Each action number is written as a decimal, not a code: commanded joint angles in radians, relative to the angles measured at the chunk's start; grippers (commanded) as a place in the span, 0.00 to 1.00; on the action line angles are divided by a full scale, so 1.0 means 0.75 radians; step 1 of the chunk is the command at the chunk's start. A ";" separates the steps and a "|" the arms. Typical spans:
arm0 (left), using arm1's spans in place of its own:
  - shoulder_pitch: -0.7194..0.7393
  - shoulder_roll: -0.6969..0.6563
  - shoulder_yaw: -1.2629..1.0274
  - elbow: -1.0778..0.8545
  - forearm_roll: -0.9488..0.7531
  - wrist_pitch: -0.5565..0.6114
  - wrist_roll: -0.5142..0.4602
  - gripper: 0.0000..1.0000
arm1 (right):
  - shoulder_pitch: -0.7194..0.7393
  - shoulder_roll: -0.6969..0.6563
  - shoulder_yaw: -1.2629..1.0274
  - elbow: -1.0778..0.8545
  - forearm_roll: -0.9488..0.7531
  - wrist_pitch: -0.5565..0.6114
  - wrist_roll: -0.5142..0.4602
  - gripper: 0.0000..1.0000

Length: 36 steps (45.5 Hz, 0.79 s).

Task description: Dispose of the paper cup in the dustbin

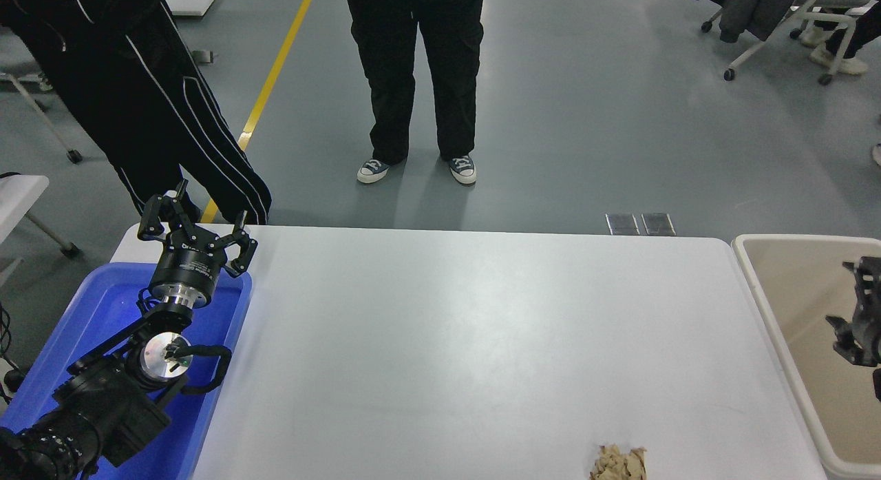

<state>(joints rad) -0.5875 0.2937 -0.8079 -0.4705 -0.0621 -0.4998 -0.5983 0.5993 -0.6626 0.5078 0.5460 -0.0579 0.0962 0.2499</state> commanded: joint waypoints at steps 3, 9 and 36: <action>0.000 -0.001 0.001 -0.001 0.001 0.002 0.000 1.00 | -0.277 0.051 0.674 0.558 -0.368 -0.030 0.064 0.99; 0.000 -0.001 0.001 -0.001 0.001 0.002 0.000 1.00 | -0.368 0.194 0.849 0.650 -0.567 -0.055 0.064 0.99; 0.000 -0.001 -0.001 -0.001 -0.001 0.000 0.000 1.00 | -0.331 0.472 1.004 0.460 -0.659 -0.057 0.196 0.99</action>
<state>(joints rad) -0.5875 0.2930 -0.8075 -0.4709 -0.0621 -0.5001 -0.5982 0.3388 -0.3703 1.2343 0.9473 -0.5278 0.0548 0.3547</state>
